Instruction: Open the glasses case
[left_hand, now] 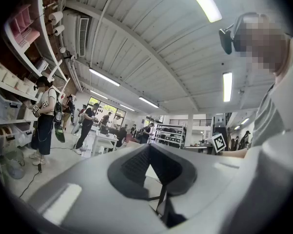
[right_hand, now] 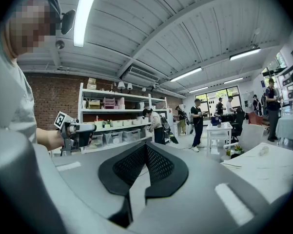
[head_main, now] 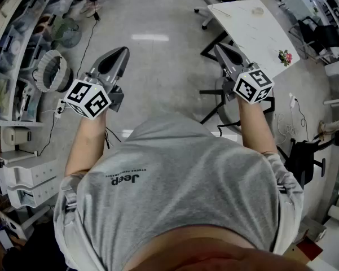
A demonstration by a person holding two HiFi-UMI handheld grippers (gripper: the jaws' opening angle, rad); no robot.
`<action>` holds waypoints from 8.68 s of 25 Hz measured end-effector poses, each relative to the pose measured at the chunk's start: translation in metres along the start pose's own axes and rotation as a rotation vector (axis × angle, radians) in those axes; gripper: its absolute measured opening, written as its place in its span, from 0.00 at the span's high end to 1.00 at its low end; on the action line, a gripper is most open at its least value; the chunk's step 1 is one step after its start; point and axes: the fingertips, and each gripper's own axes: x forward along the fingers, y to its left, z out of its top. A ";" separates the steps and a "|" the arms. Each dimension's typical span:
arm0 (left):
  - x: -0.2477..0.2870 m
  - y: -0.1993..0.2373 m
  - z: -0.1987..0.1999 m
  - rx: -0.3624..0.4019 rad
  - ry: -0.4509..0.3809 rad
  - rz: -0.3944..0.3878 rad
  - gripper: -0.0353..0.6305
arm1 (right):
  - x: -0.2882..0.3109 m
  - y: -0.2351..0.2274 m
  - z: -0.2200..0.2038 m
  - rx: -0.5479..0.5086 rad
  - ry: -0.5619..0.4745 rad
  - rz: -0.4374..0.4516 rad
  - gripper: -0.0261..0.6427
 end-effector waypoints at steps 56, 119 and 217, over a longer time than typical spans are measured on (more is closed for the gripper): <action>0.110 -0.060 -0.032 -0.024 0.024 0.007 0.31 | -0.043 -0.115 -0.003 0.039 -0.048 0.077 0.95; 0.701 0.477 0.033 -0.008 0.116 -0.118 0.31 | 0.520 -0.657 0.072 0.094 -0.076 -0.010 0.95; 0.806 0.179 -0.434 0.158 1.097 -1.033 0.53 | 0.171 -0.707 -0.122 0.308 -0.015 -0.735 0.95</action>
